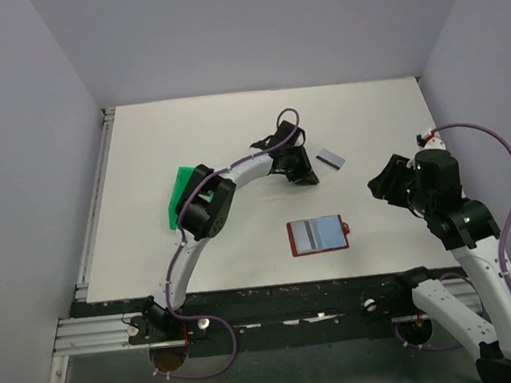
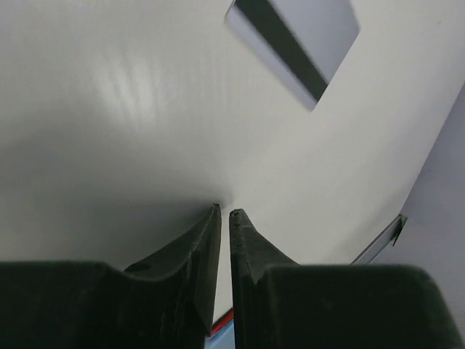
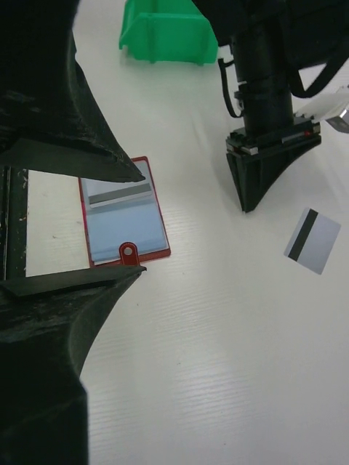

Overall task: Put the credit cards into the card holder
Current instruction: Move the credit card to the corner of the board.

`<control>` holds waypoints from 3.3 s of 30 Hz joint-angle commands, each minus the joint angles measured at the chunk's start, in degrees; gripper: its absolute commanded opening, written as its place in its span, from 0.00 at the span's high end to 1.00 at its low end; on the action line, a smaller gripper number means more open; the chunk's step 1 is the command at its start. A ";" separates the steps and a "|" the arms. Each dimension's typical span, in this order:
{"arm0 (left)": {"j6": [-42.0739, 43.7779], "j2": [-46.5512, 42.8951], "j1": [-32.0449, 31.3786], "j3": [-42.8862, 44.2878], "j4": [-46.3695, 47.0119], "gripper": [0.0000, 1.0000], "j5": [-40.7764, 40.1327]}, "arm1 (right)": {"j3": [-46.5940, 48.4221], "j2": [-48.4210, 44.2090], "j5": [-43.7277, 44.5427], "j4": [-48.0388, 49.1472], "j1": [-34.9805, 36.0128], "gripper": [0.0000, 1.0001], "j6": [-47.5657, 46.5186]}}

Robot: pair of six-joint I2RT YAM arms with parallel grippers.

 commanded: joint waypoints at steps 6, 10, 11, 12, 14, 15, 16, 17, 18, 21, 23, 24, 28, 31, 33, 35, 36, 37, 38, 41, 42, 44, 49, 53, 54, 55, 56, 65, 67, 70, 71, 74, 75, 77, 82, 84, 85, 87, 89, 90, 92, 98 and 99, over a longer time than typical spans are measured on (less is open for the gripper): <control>6.37 -26.24 0.15 -31.15 11.15 0.71 -10.37 | 1.36 19.09 -3.50 8.58 -0.36 0.43 -2.81; 8.57 -34.07 0.15 -37.84 12.92 0.70 -12.04 | 8.04 33.68 -4.37 12.81 -0.53 0.48 -3.70; 8.75 -35.57 0.06 -39.43 13.53 0.70 -12.22 | 10.14 36.67 -4.55 14.21 -0.62 0.48 -3.70; 8.93 -37.06 0.15 -41.18 14.23 0.70 -12.31 | 12.08 40.09 -4.55 15.53 -0.80 0.48 -3.96; 9.28 -39.53 0.06 -44.09 15.73 0.70 -12.39 | 15.85 46.34 -4.38 17.11 -1.59 0.49 -3.87; 9.45 -40.58 0.15 -45.58 16.34 0.70 -12.31 | 17.53 49.50 -4.72 17.82 -2.11 0.49 -3.87; 9.72 -41.46 0.06 -46.46 16.87 0.70 -12.31 | 19.55 52.06 -5.16 18.44 -2.55 0.49 -3.79; 10.07 -42.17 0.06 -47.26 16.96 0.70 -12.39 | 21.22 55.30 -5.17 18.70 -3.08 0.49 -3.79; 10.16 -43.05 0.15 -48.13 17.23 0.70 -12.39 | 23.32 57.51 -5.17 18.71 -3.43 0.49 -3.70; 11.12 -45.94 0.06 -50.51 18.37 0.70 -12.66 | 28.43 63.75 -5.25 18.79 -4.31 0.49 -3.70; 11.91 -47.96 0.06 -52.18 19.42 0.70 -13.01 | 31.33 67.71 -5.08 18.01 -5.01 0.49 -3.52; 12.26 -48.93 0.06 -52.97 19.69 0.70 -13.27 | 32.39 69.55 -6.99 17.48 -5.54 0.49 -3.26; 13.58 -52.54 0.15 -55.70 19.43 0.70 -15.03 | 35.03 75.01 -11.40 17.04 -7.65 0.49 -1.59; 14.29 -54.21 0.15 -57.37 19.16 0.70 -15.82 | 36.35 77.65 -13.95 16.95 -8.27 0.49 -0.89; 14.20 -54.65 0.15 -58.42 19.25 0.70 -16.00 | 36.62 78.71 -14.48 17.12 -8.27 0.49 -0.45; 14.11 -54.57 0.15 -59.13 19.25 0.70 -16.08 | 36.88 79.06 -14.39 17.38 -8.36 0.49 -0.45; 13.94 -54.57 0.24 -59.48 19.34 0.70 -16.00 | 37.05 79.33 -14.05 17.47 -8.36 0.49 -0.45; 13.85 -54.57 0.15 -59.83 19.51 0.70 -15.82 | 37.49 79.59 -13.96 17.48 -8.27 0.49 -0.36; 13.76 -54.57 0.24 -60.09 19.51 0.70 -15.91 | 38.11 80.20 -13.87 17.39 -8.36 0.49 -0.10; 13.85 -55.01 0.24 -60.53 19.51 0.70 -16.00 | 41.09 82.57 -13.78 15.99 -8.36 0.48 -0.27; 14.11 -55.09 0.15 -60.62 19.43 0.70 -16.17 | 41.71 83.45 -14.04 15.63 -8.36 0.48 -0.18; 14.64 -55.36 0.24 -60.89 19.25 0.70 -16.61 | 42.68 84.60 -15.09 15.63 -8.36 0.48 -0.79; 14.99 -55.36 0.68 -61.85 19.51 0.70 -16.79 | 40.23 83.46 -14.05 18.43 -8.36 0.50 0.17; 14.47 -54.66 0.77 -62.38 20.48 0.70 -15.65 | 40.39 83.81 -13.43 18.53 -8.27 0.50 1.40; 14.46 -54.48 0.77 -62.47 20.65 0.70 -15.39 | 40.92 84.25 -13.34 17.83 -8.27 0.50 1.66; 14.46 -54.22 0.77 -62.47 20.83 0.70 -15.30 | 41.71 84.60 -13.25 17.13 -8.18 0.50 1.92; 14.55 -54.22 0.77 -62.38 20.92 0.70 -15.21 | 42.06 84.95 -13.17 16.51 -8.09 0.49 2.28; 15.34 -53.51 1.29 -61.85 20.57 0.70 -14.33 | 43.12 86.36 -13.52 14.49 -7.48 0.51 2.98; 15.43 -53.60 1.38 -62.12 20.57 0.71 -14.33 | 42.51 86.10 -13.78 14.49 -7.39 0.52 2.72; 15.43 -53.69 1.56 -62.56 20.66 0.71 -14.15 | 42.16 85.83 -14.22 13.35 -7.13 0.52 2.11; 15.43 -53.60 1.65 -62.82 20.83 0.71 -13.98 | 42.24 85.74 -14.39 13.08 -7.04 0.52 1.76; 15.17 -53.51 1.82 -63.17 21.01 0.71 -13.98 | 42.68 85.92 -14.57 12.20 -6.86 0.51 0.79; 15.08 -53.51 1.73 -63.26 21.10 0.70 -13.80 | 42.68 86.01 -14.48 12.29 -6.78 0.51 0.70; 14.99 -53.25 1.73 -63.35 21.18 0.71 -13.63 | 42.86 86.01 -14.40 12.11 -6.60 0.51 0.52; 15.08 -53.43 2.00 -63.70 21.27 0.70 -13.54 | 42.94 85.75 -14.05 10.89 -6.16 0.48 -0.01; 15.08 -53.51 2.08 -63.96 21.27 0.71 -13.45 | 42.77 85.74 -13.87 10.44 -5.98 0.33 0.08; 15.08 -53.60 2.09 -64.05 21.18 0.71 -13.54 | 42.77 85.57 -13.35 10.10 -5.81 0.32 -0.09; 15.08 -53.51 2.26 -64.23 21.27 0.71 -13.36 | 42.59 85.31 -13.17 10.09 -5.54 0.30 -0.27; 15.08 -53.43 2.26 -64.40 21.27 0.71 -13.27 | 42.59 85.13 -13.16 10.00 -5.19 0.28 -0.88; 15.08 -53.43 2.35 -64.40 21.27 0.71 -13.19 | 42.51 85.04 -13.08 9.92 -4.84 0.28 -1.15; 14.99 -53.25 2.44 -64.49 21.53 0.70 -13.10 | 42.51 84.78 -12.64 9.83 -4.40 0.27 -1.85; 14.99 -52.90 2.52 -64.58 21.80 0.70 -12.75 | 40.49 82.85 -10.36 11.32 -2.47 0.25 -4.31; 14.99 -52.81 2.61 -64.58 21.80 0.71 -12.75 | 40.14 82.50 -9.83 11.67 -1.95 0.25 -4.75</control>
